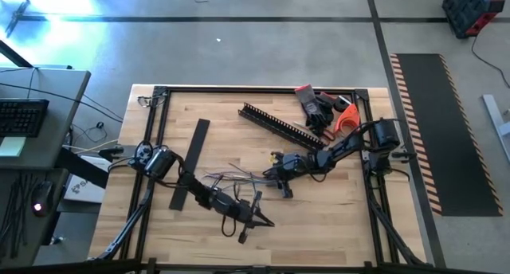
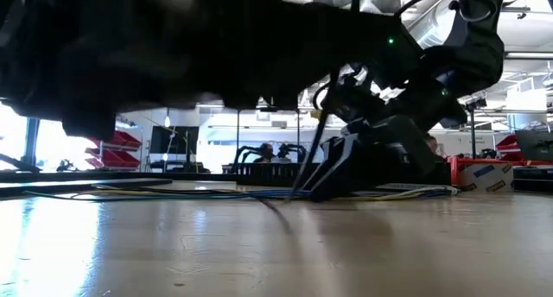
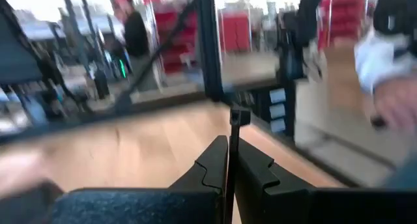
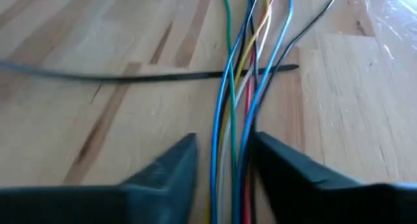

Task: Ziptie cables
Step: Wrap the black zip tie on the cables

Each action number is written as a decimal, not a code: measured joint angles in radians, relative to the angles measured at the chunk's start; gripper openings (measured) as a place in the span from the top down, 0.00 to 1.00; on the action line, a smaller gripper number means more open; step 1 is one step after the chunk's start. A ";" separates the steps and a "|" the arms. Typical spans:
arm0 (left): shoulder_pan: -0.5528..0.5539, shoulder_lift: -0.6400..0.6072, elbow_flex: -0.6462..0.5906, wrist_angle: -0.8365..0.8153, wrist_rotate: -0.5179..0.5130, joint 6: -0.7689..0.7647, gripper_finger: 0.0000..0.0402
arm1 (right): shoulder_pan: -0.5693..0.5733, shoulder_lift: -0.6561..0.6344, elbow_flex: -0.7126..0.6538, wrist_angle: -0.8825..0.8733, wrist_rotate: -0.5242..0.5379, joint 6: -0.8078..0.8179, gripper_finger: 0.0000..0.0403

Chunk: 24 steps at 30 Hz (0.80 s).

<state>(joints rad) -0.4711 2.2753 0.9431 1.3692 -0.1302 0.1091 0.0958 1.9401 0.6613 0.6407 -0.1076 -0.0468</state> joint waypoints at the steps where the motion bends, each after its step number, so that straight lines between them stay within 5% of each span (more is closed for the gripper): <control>1: -0.004 0.000 0.000 -0.039 0.005 -0.003 1.00 | 0.005 0.006 0.000 0.015 0.009 0.012 0.76; 5: -0.020 0.000 0.000 -0.217 0.040 -0.006 1.00 | 0.033 0.010 0.000 0.047 0.090 0.013 0.97; 14: -0.064 -0.004 0.001 -0.350 0.039 0.038 1.00 | 0.074 0.014 0.175 -0.016 0.142 0.020 0.99; 24: -0.090 -0.007 0.002 -0.374 0.016 0.071 1.00 | 0.076 0.030 0.330 -0.131 0.051 -0.044 1.00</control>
<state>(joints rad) -0.5609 2.2681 0.9451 0.9950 -0.1143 0.1799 0.1722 1.9701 0.9914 0.5093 -0.0564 -0.0907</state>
